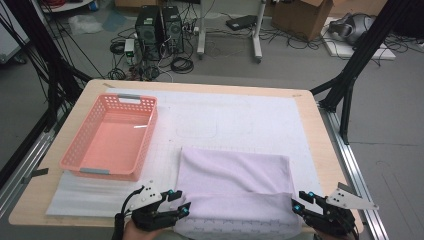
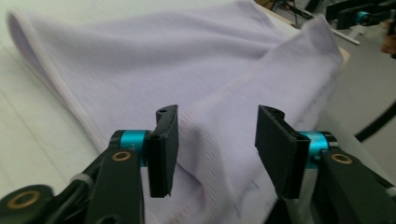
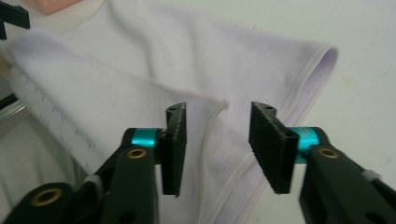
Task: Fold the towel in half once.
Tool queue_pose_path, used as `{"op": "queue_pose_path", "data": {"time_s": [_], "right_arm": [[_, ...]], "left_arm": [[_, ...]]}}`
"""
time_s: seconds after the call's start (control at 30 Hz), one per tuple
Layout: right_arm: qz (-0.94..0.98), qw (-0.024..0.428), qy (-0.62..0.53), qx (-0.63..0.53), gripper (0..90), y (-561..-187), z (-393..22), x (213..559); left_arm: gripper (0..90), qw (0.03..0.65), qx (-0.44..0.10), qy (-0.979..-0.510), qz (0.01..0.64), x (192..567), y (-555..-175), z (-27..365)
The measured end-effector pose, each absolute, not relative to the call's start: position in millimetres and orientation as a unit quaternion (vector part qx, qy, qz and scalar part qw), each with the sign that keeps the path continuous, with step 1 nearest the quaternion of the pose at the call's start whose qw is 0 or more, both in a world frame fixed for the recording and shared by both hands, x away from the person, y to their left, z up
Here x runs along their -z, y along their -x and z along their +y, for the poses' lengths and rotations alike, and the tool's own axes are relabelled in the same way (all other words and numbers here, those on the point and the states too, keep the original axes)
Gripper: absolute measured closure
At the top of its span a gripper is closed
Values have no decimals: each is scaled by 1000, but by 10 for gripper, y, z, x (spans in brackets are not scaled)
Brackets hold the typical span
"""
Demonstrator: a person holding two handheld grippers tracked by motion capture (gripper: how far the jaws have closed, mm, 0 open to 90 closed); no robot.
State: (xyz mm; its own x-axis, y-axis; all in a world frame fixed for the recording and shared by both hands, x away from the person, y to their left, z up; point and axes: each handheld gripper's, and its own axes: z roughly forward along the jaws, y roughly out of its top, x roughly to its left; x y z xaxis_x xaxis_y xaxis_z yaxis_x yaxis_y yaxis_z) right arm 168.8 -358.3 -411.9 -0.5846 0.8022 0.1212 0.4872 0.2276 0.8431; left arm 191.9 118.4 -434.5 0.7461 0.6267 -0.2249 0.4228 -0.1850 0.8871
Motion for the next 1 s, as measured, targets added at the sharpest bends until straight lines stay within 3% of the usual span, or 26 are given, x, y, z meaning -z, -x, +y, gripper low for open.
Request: {"op": "queue_pose_path", "data": {"time_s": [0.13,0.17,0.23,0.3,0.43,0.67,0.83,0.9,0.97,1.0], "right_arm": [[775,177,-425,-433,521,-1840,-3447,4204],[779,172,-425,-427,549,-1884,-3403,4237],[796,174,-418,-402,703,-1935,-3328,4299],[807,168,-412,-389,823,-1944,-3301,4336],[805,164,-411,-394,847,-1880,-3357,4323],[803,137,-397,-423,848,-1635,-3511,4245],[818,105,-381,-419,848,-1440,-3542,4217],[821,98,-378,-417,830,-1382,-3560,4214],[816,97,-382,-422,687,-1366,-3592,4199],[809,103,-389,-429,674,-1374,-3614,4181]], "left_arm": [[435,524,-94,-766,360,4393,-2078,1129],[433,517,-87,-773,359,4426,-2094,1093],[444,499,-76,-789,350,4489,-2085,1014],[500,479,-72,-806,339,4536,-2052,934],[787,466,-88,-812,340,4527,-1999,893],[823,500,-66,-802,320,4380,-1764,1026],[798,509,-44,-801,311,4375,-1623,1078],[678,519,-42,-796,309,4373,-1619,1084],[509,531,-53,-785,314,4348,-1663,1096],[454,537,-58,-779,318,4327,-1701,1114]]}}
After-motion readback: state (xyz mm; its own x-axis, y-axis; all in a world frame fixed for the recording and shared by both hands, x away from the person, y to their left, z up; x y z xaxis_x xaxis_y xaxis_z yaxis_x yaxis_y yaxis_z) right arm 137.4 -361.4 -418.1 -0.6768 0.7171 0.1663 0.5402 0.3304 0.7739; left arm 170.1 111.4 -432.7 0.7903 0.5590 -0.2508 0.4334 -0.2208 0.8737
